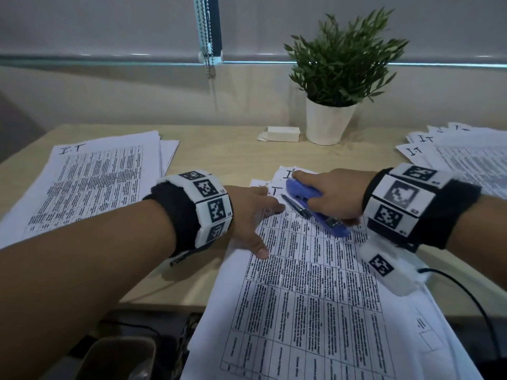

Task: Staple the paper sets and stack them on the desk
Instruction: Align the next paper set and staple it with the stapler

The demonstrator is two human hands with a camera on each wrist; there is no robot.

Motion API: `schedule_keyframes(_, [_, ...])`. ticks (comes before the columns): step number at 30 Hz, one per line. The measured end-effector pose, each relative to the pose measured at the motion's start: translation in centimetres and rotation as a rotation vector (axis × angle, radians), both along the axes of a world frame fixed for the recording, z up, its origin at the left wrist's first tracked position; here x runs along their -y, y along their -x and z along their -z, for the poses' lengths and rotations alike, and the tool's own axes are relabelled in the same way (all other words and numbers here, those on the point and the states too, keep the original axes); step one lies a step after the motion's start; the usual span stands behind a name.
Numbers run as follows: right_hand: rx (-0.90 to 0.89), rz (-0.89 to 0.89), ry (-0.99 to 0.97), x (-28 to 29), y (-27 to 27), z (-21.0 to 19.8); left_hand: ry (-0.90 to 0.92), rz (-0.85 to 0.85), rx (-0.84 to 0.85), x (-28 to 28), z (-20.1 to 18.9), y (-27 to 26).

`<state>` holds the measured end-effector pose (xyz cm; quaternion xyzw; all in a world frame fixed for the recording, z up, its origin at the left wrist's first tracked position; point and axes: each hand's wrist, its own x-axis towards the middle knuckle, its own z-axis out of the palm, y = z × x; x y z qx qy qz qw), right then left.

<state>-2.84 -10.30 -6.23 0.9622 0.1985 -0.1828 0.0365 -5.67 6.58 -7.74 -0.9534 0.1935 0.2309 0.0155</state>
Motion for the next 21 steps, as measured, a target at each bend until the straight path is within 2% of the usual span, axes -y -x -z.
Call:
schedule_keyframes(12, [0.012,0.002,0.026,-0.8,-1.0,0.7,-0.027,0.009,-0.037,-0.2,0.4,-0.3])
schedule_keyframes(21, [0.057,-0.009,0.008,-2.2,-1.9,1.2,-0.052,-0.058,-0.032,-0.2,0.7,-0.6])
